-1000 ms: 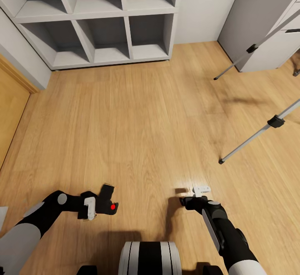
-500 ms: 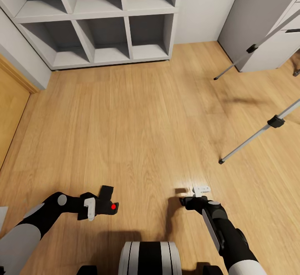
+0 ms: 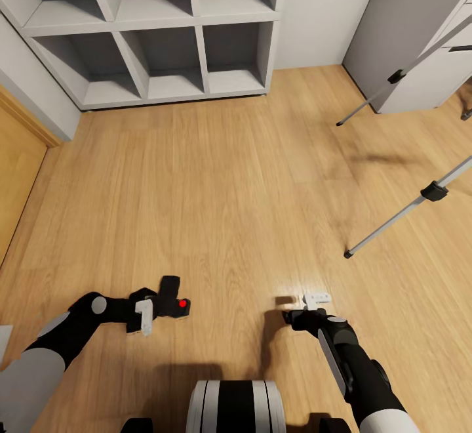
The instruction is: Attach the digital camera to the camera tripod in the bedroom.
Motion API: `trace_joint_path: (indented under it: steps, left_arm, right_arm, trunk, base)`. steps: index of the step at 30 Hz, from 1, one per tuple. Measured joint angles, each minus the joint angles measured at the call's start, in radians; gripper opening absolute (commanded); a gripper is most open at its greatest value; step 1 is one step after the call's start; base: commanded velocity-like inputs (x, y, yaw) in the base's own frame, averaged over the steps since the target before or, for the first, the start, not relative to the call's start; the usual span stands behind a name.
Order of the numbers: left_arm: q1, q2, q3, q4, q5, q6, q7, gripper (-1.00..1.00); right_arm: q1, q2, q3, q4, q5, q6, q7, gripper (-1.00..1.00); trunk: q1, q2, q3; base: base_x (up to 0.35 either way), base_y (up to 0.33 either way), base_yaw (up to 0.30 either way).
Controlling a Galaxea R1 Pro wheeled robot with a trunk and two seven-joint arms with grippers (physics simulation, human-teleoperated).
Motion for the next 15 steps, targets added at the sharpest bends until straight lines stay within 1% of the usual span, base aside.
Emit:
trace_joint_path:
  steps: [1, 3, 4, 5, 8, 9, 10, 11, 15]
  left_arm:
    - [0.000, 0.000, 0.002, -0.068, 0.006, 0.002, -0.004, -1.00]
    - [0.000, -0.001, 0.002, -0.137, 0.010, 0.005, -0.009, -1.00]
    - [0.001, -0.001, 0.002, -0.195, 0.016, 0.008, -0.020, -1.00]
    - [0.000, -0.001, 0.002, -0.227, 0.017, 0.008, -0.030, -1.00]
    - [0.001, -0.007, 0.002, -0.315, 0.034, 0.021, -0.076, -1.00]
    - [0.001, -0.011, 0.002, -0.365, 0.054, 0.042, -0.111, -1.00]
    - [0.001, -0.012, 0.002, -0.391, 0.061, 0.056, -0.130, -1.00]
    - [0.001, -0.014, 0.002, -0.436, 0.087, 0.094, -0.161, -1.00]
    - [0.001, -0.015, 0.001, -0.523, 0.124, 0.169, -0.201, -1.00]
  right_arm:
    - [0.000, 0.000, 0.000, 0.000, 0.000, 0.000, 0.001, 1.00]
    - [0.000, 0.000, 0.000, 0.000, -0.001, 0.000, 0.001, 1.00]
    - [0.000, 0.000, 0.000, 0.000, -0.001, 0.000, 0.001, 1.00]
    - [0.000, 0.000, 0.000, 0.000, -0.001, 0.000, 0.001, 1.00]
    - [0.000, 0.000, 0.000, 0.000, -0.001, 0.000, 0.002, 1.00]
    - [0.000, 0.000, 0.000, 0.000, -0.001, 0.000, 0.002, 1.00]
    - [0.000, 0.000, 0.000, 0.000, -0.001, 0.000, 0.002, 1.00]
    - [0.000, 0.000, 0.000, 0.000, -0.001, 0.000, 0.002, 1.00]
    - [0.000, 0.000, 0.000, 0.000, -0.002, 0.000, 0.002, 1.00]
  trunk:
    - [0.000, 0.000, 0.000]
    - [0.000, 0.000, 0.000]
    - [0.000, 0.000, 0.000]
    - [0.000, 0.000, 0.000]
    - [0.000, 0.000, 0.000]
    - [0.000, 0.000, 0.000]
    - [0.000, 0.000, 0.000]
    - [0.000, 0.000, 0.000]
    - [0.000, 0.000, 0.000]
  base:
    - [0.000, 0.000, 0.000]
    - [0.000, 0.000, 0.000]
    - [0.000, 0.000, 0.000]
    - [0.000, 0.000, 0.000]
    - [0.000, 0.000, 0.000]
    - [0.000, 0.000, 0.000]
    - [0.000, 0.000, 0.000]
    - [0.000, 0.000, 0.000]
    - [0.000, 0.000, 0.000]
